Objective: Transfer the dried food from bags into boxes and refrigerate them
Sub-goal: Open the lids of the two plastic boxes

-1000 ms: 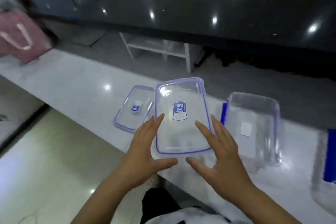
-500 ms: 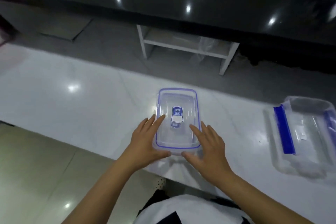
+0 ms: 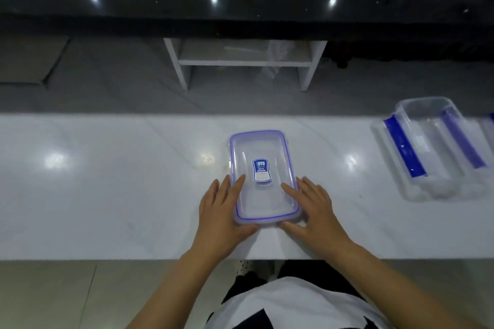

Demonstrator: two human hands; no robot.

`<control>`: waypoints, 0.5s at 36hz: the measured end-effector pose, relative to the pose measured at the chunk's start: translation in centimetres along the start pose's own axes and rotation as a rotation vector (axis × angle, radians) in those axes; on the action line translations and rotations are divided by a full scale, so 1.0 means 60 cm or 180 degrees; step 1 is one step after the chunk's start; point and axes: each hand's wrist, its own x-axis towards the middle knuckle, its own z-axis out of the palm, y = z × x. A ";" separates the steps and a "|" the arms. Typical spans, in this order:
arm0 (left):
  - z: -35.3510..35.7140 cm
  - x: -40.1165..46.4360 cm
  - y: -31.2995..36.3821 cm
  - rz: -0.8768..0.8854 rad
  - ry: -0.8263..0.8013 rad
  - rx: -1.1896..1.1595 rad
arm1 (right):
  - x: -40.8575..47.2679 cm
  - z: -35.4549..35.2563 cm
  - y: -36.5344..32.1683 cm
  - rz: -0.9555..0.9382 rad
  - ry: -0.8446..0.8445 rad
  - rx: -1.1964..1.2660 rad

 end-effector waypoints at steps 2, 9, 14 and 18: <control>0.001 0.001 -0.001 -0.0015 -0.0019 0.0047 | 0.000 0.002 -0.001 0.0030 0.0026 0.0052; 0.003 0.004 -0.006 -0.0120 0.0040 0.0051 | 0.007 -0.009 -0.003 0.0110 -0.0130 -0.0176; -0.007 0.015 0.005 -0.0258 -0.0152 0.0197 | 0.014 -0.030 -0.005 0.0158 -0.0507 -0.0538; -0.034 0.016 0.043 -0.0323 -0.0106 0.0117 | -0.003 -0.062 -0.008 0.0439 -0.0535 -0.0370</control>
